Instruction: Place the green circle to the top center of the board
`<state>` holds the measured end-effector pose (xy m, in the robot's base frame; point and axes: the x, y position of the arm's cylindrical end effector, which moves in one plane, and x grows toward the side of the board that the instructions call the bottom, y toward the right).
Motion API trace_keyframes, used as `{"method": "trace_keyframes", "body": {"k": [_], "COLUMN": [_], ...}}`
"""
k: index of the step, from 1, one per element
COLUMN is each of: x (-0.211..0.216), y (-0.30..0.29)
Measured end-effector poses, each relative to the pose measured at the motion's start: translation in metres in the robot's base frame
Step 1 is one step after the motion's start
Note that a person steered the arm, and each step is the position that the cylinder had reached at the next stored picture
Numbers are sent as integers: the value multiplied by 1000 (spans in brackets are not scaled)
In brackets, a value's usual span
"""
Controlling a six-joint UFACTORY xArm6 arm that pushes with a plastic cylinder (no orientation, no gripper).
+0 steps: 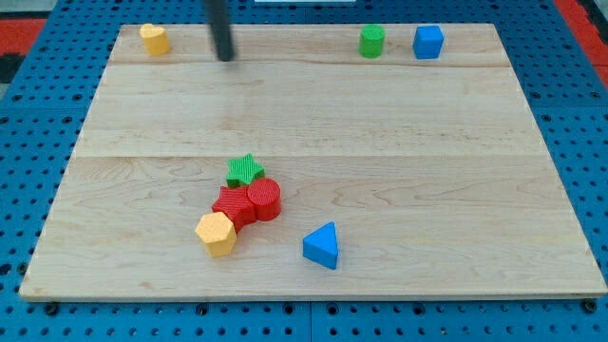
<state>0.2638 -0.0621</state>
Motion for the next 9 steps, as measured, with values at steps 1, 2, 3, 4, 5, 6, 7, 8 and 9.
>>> {"method": "trace_keyframes", "body": {"k": [1, 2, 3, 4, 5, 6, 7, 8, 9], "x": [-2, -3, -8, -30, -49, -33, -46, -50, -23], "y": [137, 217, 206, 187, 147, 72, 92, 92, 84]}}
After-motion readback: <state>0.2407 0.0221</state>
